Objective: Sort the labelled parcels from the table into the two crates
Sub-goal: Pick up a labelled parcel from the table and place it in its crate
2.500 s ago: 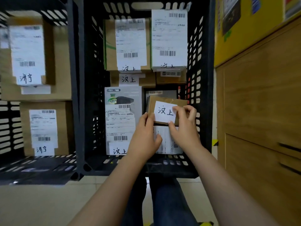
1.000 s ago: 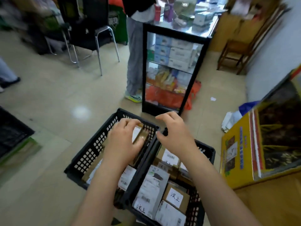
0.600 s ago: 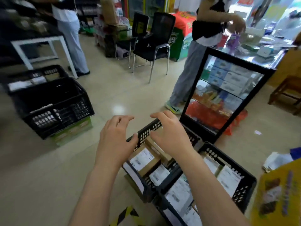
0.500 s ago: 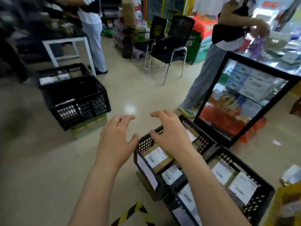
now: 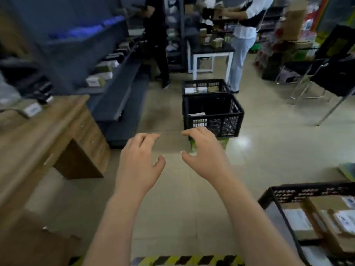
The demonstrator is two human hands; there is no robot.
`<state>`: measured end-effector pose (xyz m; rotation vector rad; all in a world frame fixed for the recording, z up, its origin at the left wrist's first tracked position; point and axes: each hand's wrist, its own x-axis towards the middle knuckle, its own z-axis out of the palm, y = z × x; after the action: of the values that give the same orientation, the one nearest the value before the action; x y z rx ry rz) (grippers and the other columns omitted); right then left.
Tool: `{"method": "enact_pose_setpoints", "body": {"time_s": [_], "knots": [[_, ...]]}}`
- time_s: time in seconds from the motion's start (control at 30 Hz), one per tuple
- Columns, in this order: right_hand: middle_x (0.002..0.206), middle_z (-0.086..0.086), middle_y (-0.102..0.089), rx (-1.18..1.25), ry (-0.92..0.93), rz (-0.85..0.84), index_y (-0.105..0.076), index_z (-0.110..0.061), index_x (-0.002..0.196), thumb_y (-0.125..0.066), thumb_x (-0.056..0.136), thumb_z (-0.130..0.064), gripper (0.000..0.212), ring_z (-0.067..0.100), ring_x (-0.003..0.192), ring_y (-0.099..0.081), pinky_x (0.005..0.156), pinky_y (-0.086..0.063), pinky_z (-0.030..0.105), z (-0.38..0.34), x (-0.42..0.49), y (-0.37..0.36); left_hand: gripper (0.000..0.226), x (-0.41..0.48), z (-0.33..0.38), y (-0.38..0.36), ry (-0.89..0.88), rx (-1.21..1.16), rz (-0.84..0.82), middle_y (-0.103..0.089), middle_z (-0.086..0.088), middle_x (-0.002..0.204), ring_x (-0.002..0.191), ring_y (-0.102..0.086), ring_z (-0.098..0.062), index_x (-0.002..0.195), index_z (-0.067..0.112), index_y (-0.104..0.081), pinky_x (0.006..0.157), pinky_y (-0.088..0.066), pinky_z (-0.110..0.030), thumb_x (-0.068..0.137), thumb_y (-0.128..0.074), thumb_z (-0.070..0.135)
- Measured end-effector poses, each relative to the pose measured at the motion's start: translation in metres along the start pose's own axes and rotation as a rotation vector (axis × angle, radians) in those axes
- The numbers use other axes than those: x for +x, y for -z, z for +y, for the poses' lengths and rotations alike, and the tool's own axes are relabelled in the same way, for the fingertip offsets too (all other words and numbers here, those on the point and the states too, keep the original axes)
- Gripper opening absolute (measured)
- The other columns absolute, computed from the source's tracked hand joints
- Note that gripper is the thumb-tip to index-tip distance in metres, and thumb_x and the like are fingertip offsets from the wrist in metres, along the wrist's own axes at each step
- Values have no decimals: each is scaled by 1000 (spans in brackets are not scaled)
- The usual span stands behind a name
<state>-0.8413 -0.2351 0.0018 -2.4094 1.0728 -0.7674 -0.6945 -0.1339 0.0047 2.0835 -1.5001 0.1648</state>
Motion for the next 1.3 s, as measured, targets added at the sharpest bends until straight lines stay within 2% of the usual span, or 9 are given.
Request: {"method": "enact_pose_setpoints", "body": {"time_s": [0.2,0.3,0.4,0.67,0.83,1.0,1.17,1.3], "knots": [[119,2,-55,73,206,-119,-59,-17,125,-70,81,-18,46,22,114,-50,100,-40,32,-60,69,-63,49,12,-80,33,166,105,111,-56,-5,112,103,-53,-25,121,14,-60,86,-43,-37,75,-74,22],[118,-1,-54,118,311,-168,-58,-20,125,-70,82,-19,45,20,113,-50,97,-41,29,-82,114,-93,51,34,-111,42,264,161,147,-55,-1,116,109,-49,-23,125,18,-59,88,-41,-35,77,-75,23],[120,-4,-53,138,411,-235,-56,-21,127,-69,85,-21,44,17,115,-47,96,-40,27,-100,164,-116,50,63,-137,48,339,196,203,-54,1,115,107,-50,-22,124,20,-57,88,-43,-36,78,-75,25],[123,-4,-51,173,643,-351,-53,-23,130,-67,87,-23,46,16,118,-45,100,-42,33,-144,281,-164,52,130,-191,60,566,248,317,-47,8,124,116,-45,-14,131,27,-50,97,-45,-38,83,-70,32],[122,-6,-51,197,714,-392,-53,-25,130,-66,87,-25,46,14,118,-44,100,-42,33,-169,327,-199,55,160,-228,65,696,270,343,-43,10,130,124,-39,-12,135,30,-47,104,-42,-42,84,-69,31],[125,-7,-49,212,757,-438,-51,-27,131,-66,88,-27,46,12,120,-43,98,-44,32,-197,366,-244,57,181,-279,71,754,270,349,-42,10,134,127,-36,-12,137,32,-45,106,-39,-38,85,-68,33],[124,-5,-49,198,791,-440,-52,-25,131,-66,88,-26,45,15,120,-43,99,-44,36,-236,408,-301,55,203,-354,78,752,279,366,-43,11,130,122,-37,-8,134,33,-46,99,-35,-28,85,-68,33],[125,-5,-49,209,805,-439,-52,-24,131,-64,88,-23,45,14,121,-43,99,-43,32,-286,447,-353,52,225,-426,96,772,286,375,-45,9,129,122,-41,-12,133,29,-49,99,-38,-31,84,-68,33]]}}
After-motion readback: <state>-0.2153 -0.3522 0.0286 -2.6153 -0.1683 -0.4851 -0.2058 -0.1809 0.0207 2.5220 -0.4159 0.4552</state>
